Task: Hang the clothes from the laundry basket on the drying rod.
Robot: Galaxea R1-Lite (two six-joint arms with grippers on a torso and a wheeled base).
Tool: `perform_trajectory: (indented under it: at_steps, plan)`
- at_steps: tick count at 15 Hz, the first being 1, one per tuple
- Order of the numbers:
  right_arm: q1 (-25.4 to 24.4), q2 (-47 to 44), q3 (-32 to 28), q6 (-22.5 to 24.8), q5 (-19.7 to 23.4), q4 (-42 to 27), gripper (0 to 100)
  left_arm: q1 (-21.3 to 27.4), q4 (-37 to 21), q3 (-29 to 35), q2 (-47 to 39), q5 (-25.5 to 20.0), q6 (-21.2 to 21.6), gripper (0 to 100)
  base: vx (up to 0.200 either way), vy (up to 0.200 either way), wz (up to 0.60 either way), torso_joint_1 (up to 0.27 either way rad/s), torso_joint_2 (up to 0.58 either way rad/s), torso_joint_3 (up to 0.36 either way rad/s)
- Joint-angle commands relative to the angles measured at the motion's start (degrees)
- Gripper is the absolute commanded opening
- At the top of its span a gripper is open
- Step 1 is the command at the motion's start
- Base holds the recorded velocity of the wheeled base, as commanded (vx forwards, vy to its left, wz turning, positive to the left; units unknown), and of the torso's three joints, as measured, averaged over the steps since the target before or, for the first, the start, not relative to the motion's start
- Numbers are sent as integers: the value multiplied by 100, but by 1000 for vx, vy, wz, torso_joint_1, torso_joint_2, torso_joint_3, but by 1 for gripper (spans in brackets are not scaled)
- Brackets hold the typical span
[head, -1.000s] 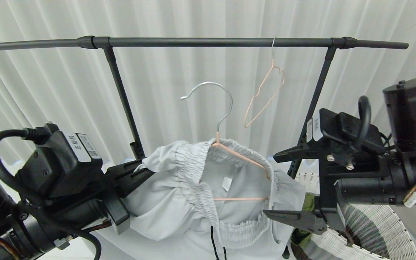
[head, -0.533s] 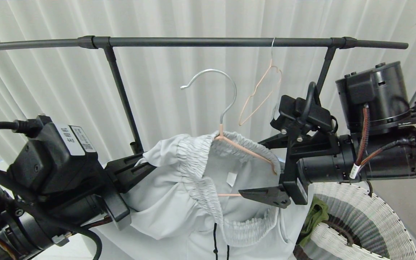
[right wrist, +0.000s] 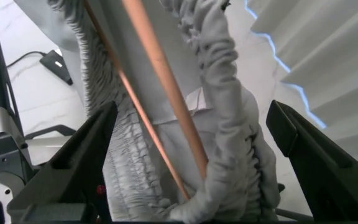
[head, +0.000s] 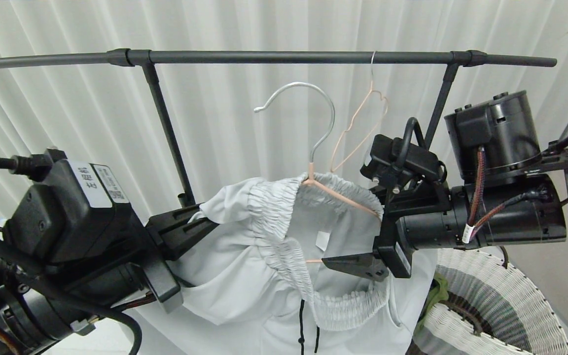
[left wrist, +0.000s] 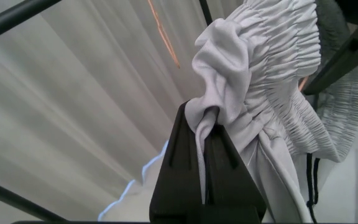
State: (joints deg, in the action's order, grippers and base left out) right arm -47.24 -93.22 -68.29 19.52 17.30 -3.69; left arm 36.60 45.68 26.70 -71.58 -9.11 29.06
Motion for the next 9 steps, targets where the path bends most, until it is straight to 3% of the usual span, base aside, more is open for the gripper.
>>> perform_trajectory:
  at_steps: [1,6,9]
  plan:
    - [13,-3,0,17,-16,0,0,14,2,2,-5,-3,3,0,0,0,0,0,0,0]
    - [145,6,9,61,-69,255,0,14,2,-15,-14,5,21,0,0,0,0,0,0,0]
    - [233,23,9,509,-165,378,0,14,2,-15,4,23,108,0,0,0,0,0,0,0]
